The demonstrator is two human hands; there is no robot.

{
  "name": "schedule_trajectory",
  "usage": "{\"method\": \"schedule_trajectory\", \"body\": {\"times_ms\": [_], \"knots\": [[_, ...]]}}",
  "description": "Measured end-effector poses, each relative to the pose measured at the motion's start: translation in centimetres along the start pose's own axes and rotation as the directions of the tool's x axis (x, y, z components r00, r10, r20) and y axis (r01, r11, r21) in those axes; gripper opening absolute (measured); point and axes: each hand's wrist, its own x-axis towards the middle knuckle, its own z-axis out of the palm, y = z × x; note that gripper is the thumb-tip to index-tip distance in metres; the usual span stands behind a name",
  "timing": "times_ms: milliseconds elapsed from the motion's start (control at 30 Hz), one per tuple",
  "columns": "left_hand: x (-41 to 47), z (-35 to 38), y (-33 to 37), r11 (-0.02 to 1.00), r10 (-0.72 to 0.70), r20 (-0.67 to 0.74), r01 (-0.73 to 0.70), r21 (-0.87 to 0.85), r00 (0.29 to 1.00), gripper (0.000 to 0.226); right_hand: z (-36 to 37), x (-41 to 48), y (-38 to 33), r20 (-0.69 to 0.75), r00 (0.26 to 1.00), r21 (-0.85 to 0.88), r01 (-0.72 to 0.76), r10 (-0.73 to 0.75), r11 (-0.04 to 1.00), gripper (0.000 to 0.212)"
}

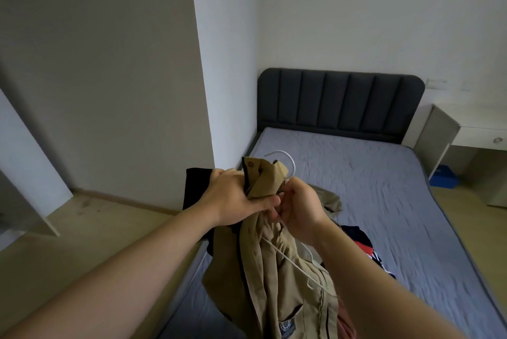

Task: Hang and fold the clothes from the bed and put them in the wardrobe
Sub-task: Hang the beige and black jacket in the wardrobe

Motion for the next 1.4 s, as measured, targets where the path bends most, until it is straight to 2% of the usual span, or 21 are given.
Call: {"method": "schedule_trajectory", "body": {"times_ms": [67, 133, 200, 300, 333, 367, 433, 500, 600, 633, 700, 800, 900, 967, 1067, 1133, 1167, 1267, 1400], "knots": [[0.3, 0.3, 0.3, 1.000, -0.024, -0.059, 0.025, 0.016, 0.998, 0.068, -0.6, 0.3, 0.0, 0.002, 1.000, -0.111, -0.012, 0.012, 0.994, 0.031], [0.5, 0.6, 0.3, 1.000, -0.016, -0.075, 0.017, 0.018, 0.997, 0.058, -1.8, 0.9, 0.5, -0.046, 0.999, -0.316, -0.027, 0.013, 0.948, 0.030], [0.4, 0.6, 0.3, 1.000, 0.000, -0.095, -0.001, -0.008, 0.996, 0.050, -3.3, 1.4, 1.5, -0.074, 0.995, -0.547, -0.097, 0.068, 0.831, 0.056], [0.1, -0.2, 0.4, 0.998, 0.023, -0.147, -0.032, -0.060, 0.989, 0.045, -5.0, 1.9, 3.9, -0.116, 0.953, -0.818, -0.251, 0.279, 0.518, 0.114], [0.0, -0.7, 0.6, 0.995, 0.041, -0.170, -0.055, -0.078, 0.985, 0.042, -5.3, 1.9, 4.9, -0.125, 0.932, -0.856, -0.275, 0.341, 0.437, 0.123], [0.0, -1.3, 0.8, 0.992, 0.065, -0.195, -0.085, -0.096, 0.979, 0.040, -5.4, 1.9, 6.0, -0.106, 0.915, -0.872, -0.273, 0.389, 0.405, 0.126], [-0.2, -2.4, 0.9, 0.983, 0.111, -0.231, -0.141, -0.119, 0.967, 0.041, -5.0, 2.2, 7.9, -0.023, 0.902, -0.860, -0.237, 0.430, 0.452, 0.117], [-0.7, -3.4, 0.8, 0.977, 0.126, -0.236, -0.163, -0.141, 0.964, 0.040, -4.5, 2.9, 9.5, 0.026, 0.917, -0.845, -0.192, 0.398, 0.498, 0.081], [-2.2, -4.9, -0.4, 0.973, 0.080, -0.251, -0.131, -0.192, 0.965, 0.032, -3.9, 4.5, 11.0, 0.041, 0.954, -0.884, -0.104, 0.298, 0.455, 0.017], [-2.8, -5.6, -1.1, 0.973, 0.033, -0.265, -0.091, -0.210, 0.964, 0.031, -3.4, 5.0, 11.0, 0.033, 0.963, -0.874, -0.103, 0.269, 0.475, 0.014], [-4.4, -7.0, -2.6, 0.970, -0.093, -0.301, 0.018, -0.243, 0.949, 0.026, -2.3, 6.1, 10.6, 0.005, 0.982, -0.861, -0.093, 0.190, 0.500, 0.020], [-7.3, -9.4, -5.1, 0.947, -0.277, -0.347, 0.192, -0.259, 0.896, 0.018, 0.2, 7.7, 8.9, -0.007, 1.000, -0.866, -0.021, 0.030, 0.500, 0.004], [-10.4, -11.5, -6.9, 0.900, -0.431, -0.289, 0.385, -0.204, 0.855, 0.027, 4.6, 8.2, 5.7, 0.059, 0.998, -0.756, 0.069, -0.037, 0.651, 0.016], [-12.4, -12.2, -7.8, 0.843, -0.537, -0.217, 0.506, -0.185, 0.815, 0.035, 8.3, 7.8, 3.3, 0.176, 0.984, -0.635, 0.099, 0.019, 0.766, 0.025], [-15.2, -12.0, -8.6, 0.766, -0.633, -0.098, 0.603, -0.223, 0.768, 0.058, 14.0, 6.9, 0.6, 0.385, 0.911, -0.578, 0.114, 0.146, 0.808, 0.052], [-16.7, -11.2, -8.9, 0.739, -0.646, -0.109, 0.583, -0.337, 0.756, 0.080, 17.6, 6.5, 0.2, 0.528, 0.822, -0.569, 0.153, 0.216, 0.808, 0.067], [-17.3, -10.9, -9.1, 0.717, -0.666, -0.155, 0.570, -0.401, 0.730, 0.085, 19.2, 6.3, 0.5, 0.593, 0.769, -0.551, 0.170, 0.239, 0.817, 0.073], [-19.8, -11.3, -10.8, 0.643, -0.742, -0.258, 0.548, -0.535, 0.619, 0.077, 23.0, 6.4, 2.0, 0.696, 0.668, -0.461, 0.136, 0.263, 0.877, 0.079], [-23.3, -13.2, -14.3, 0.560, -0.800, -0.252, 0.525, -0.641, 0.545, 0.047, 25.9, 8.3, 4.0, 0.776, 0.569, -0.375, 0.071, 0.271, 0.924, 0.066]]}}
